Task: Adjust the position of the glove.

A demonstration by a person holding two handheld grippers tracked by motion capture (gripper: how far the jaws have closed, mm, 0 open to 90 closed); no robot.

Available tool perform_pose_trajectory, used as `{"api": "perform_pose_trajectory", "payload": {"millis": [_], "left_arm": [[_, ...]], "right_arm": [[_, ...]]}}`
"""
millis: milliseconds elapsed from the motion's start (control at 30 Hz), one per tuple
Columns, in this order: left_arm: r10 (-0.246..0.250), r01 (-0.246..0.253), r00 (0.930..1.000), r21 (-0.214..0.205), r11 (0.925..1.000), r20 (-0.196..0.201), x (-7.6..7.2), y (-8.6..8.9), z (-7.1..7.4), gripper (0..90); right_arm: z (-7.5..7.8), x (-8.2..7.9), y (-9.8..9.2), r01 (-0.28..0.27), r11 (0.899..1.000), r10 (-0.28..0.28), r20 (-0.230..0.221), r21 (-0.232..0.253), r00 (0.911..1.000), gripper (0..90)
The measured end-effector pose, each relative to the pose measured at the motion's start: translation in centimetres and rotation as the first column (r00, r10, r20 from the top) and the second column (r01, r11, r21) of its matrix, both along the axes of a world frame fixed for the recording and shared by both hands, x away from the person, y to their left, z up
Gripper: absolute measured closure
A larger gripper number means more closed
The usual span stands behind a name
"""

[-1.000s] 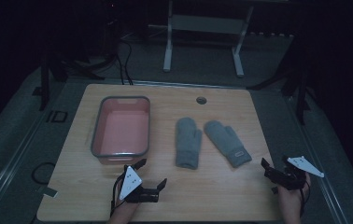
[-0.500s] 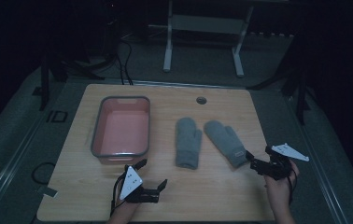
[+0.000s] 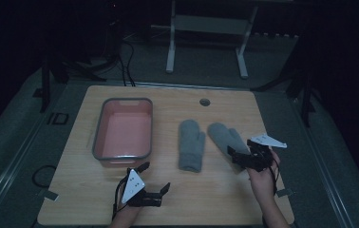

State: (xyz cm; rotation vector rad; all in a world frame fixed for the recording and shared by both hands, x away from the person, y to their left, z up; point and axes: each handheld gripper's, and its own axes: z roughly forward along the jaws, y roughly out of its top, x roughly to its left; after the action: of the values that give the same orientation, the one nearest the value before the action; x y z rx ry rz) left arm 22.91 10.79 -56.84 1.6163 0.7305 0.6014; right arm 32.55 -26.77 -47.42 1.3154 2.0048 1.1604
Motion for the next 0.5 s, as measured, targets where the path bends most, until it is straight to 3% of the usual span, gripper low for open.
{"api": "perform_pose_trajectory", "payload": {"millis": [200, 400, 500], "left_arm": [[-0.002, 0.002, 1.0000, 0.000, 1.0000, -0.001, 0.0, 0.0, 0.0, 0.1], [-0.008, 0.008, 1.0000, -0.004, 1.0000, -0.005, 0.0, 0.1, 0.0, 0.1], [-0.010, 0.010, 0.9999, -0.008, 0.9999, -0.008, 0.1, 0.1, 0.0, 0.1]], "right_arm": [[0.2, 0.9, 2.8, -0.060, 0.998, 0.060, 0.002, -0.015, 0.9982, 12.7], [-0.2, 2.2, 5.7, -0.091, 0.996, 0.092, -0.038, 0.018, 0.9951, 11.9], [-0.4, 2.6, 6.7, -0.119, 0.993, 0.119, -0.040, 0.000, 0.9921, 10.9]]}}
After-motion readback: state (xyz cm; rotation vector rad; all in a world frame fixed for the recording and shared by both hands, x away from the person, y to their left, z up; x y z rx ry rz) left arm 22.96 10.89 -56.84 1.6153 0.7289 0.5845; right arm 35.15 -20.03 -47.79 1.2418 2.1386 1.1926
